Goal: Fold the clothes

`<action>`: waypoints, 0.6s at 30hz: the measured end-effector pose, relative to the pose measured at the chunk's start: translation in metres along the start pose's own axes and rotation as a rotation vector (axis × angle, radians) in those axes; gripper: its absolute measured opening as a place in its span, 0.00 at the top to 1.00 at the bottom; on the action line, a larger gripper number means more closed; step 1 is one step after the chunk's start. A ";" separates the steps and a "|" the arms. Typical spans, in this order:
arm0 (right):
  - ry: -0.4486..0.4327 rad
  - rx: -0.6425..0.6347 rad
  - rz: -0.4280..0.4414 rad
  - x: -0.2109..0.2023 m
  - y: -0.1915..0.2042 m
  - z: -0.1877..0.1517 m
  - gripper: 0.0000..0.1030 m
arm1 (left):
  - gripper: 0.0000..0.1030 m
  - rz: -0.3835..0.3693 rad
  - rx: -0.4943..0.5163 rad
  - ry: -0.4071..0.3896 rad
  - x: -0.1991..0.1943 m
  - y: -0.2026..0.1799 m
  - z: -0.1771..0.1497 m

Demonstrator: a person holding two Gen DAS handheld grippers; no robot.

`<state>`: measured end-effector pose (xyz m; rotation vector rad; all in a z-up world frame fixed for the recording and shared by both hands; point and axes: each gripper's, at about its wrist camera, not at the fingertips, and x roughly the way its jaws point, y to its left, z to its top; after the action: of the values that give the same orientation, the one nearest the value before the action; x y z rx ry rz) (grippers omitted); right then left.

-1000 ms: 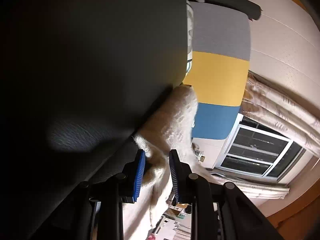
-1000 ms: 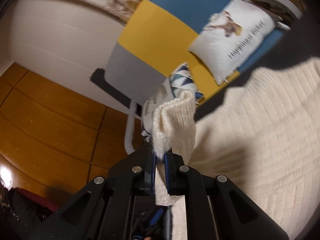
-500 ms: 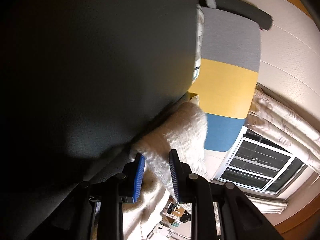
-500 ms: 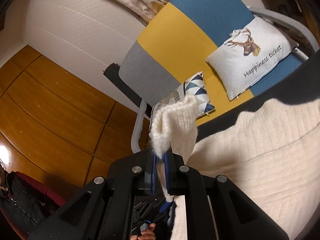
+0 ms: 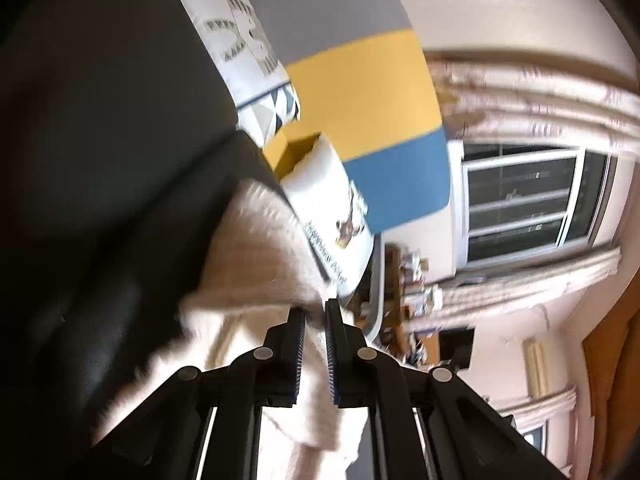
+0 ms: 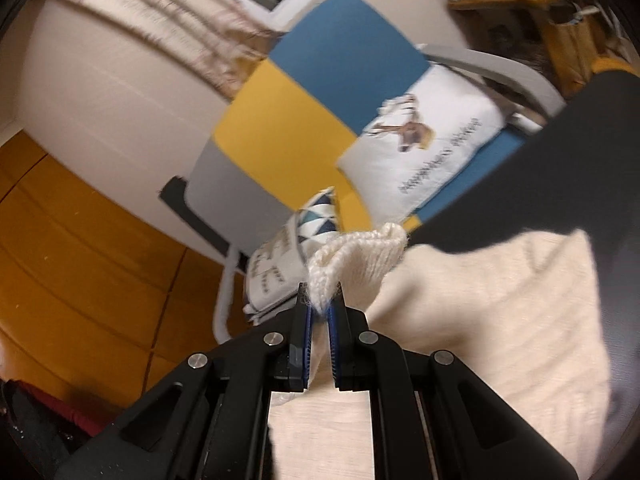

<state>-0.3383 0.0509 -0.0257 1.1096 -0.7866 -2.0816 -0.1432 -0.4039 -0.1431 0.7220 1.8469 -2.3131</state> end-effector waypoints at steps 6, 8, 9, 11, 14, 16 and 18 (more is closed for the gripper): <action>0.012 0.095 -0.073 -0.011 -0.070 -0.021 0.92 | 0.94 0.072 0.041 0.091 0.015 0.020 -0.036; 0.020 0.123 -0.093 -0.011 -0.088 -0.028 0.92 | 0.94 0.091 0.037 0.102 0.018 0.024 -0.042; 0.023 0.141 -0.102 -0.011 -0.100 -0.033 0.92 | 0.94 0.101 0.036 0.107 0.019 0.026 -0.045; 0.026 0.165 -0.108 -0.013 -0.114 -0.039 0.92 | 0.94 0.120 0.032 0.118 0.021 0.031 -0.052; 0.032 0.196 -0.119 -0.014 -0.132 -0.044 0.92 | 0.94 0.135 0.036 0.132 0.022 0.034 -0.058; 0.025 0.199 -0.122 -0.017 -0.138 -0.044 0.92 | 0.94 0.129 0.048 0.136 0.020 0.032 -0.060; 0.012 0.210 -0.120 -0.022 -0.145 -0.045 0.92 | 0.94 0.127 0.065 0.138 0.018 0.029 -0.061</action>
<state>-0.3275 0.1478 -0.1441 1.3089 -0.9727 -2.1249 -0.1303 -0.3503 -0.1862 1.0009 1.7289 -2.3052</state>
